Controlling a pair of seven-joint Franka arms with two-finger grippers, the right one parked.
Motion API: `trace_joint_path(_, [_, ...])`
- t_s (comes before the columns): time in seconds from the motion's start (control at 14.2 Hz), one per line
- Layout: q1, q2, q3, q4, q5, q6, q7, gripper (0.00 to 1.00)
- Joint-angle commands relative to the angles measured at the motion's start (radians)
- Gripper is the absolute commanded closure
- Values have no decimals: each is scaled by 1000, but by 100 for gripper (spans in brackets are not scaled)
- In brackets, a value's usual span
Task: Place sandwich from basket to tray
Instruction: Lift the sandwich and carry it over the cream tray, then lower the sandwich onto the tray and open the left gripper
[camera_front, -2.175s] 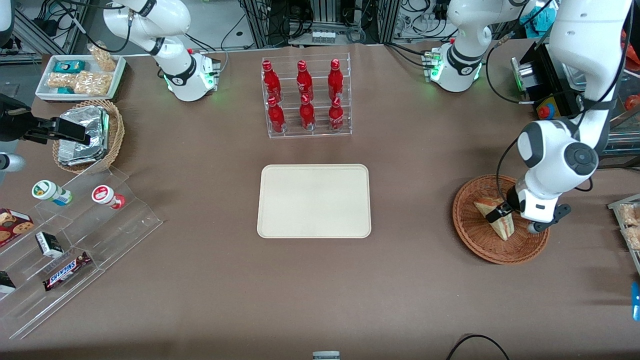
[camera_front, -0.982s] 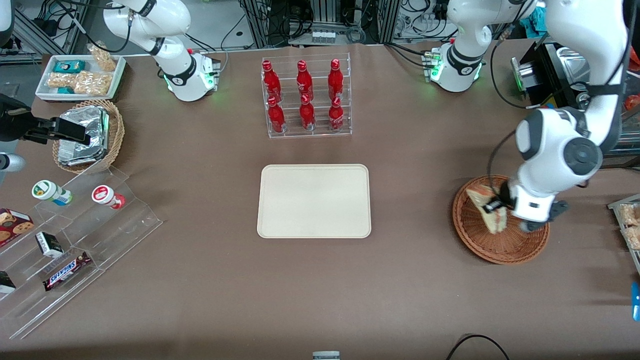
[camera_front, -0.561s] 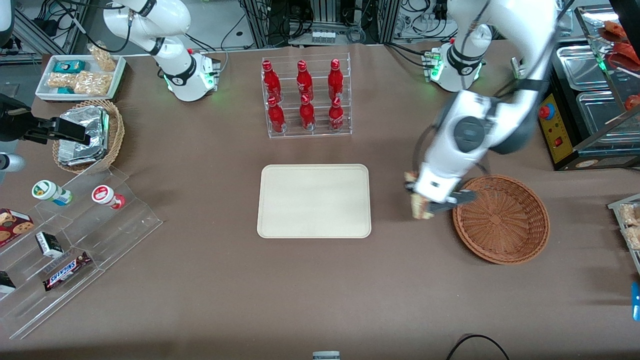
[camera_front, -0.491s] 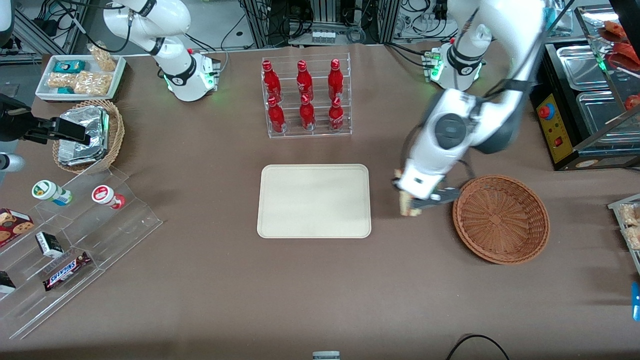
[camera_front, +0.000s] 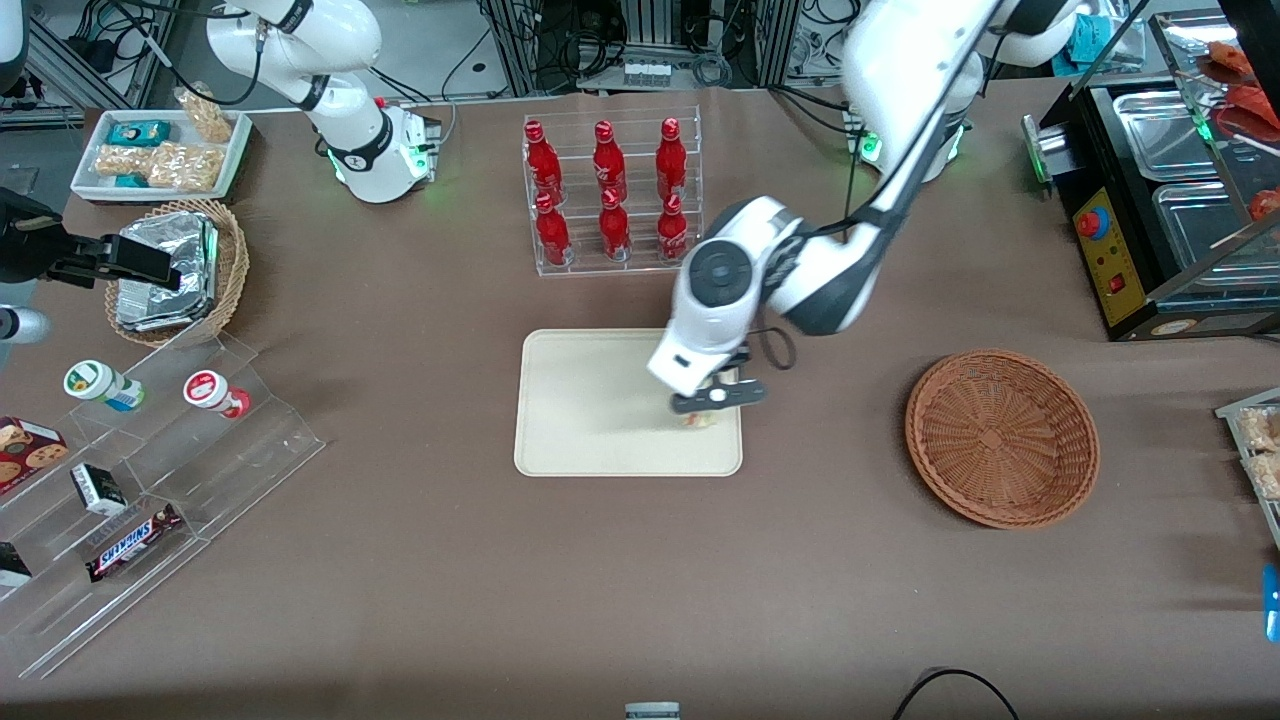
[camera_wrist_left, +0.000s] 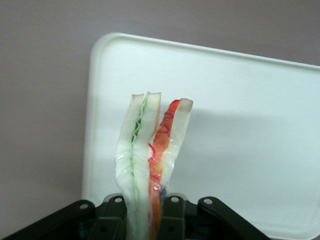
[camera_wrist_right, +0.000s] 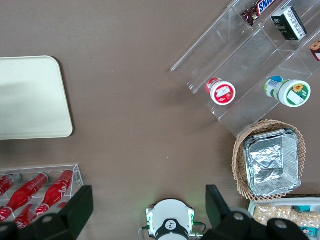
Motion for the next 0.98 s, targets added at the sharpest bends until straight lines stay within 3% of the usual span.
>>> trace_joint_path(0.0, [-66,121,15,160,6,-32,-50,84])
trace_joint_path(0.21, [-90,162,15,201,7,-31,-57,76])
trace_joint_path(0.28, [-96,175,17,205,9,-29,-56,64])
trace_joint_path(0.56, [-107,193,18,205,9,-5,-57,38])
trace_joint_path(0.7, [-110,196,20,205,10,12,-56,8])
trace_joint_path(0.91, [-109,195,20,205,23,22,-56,0])
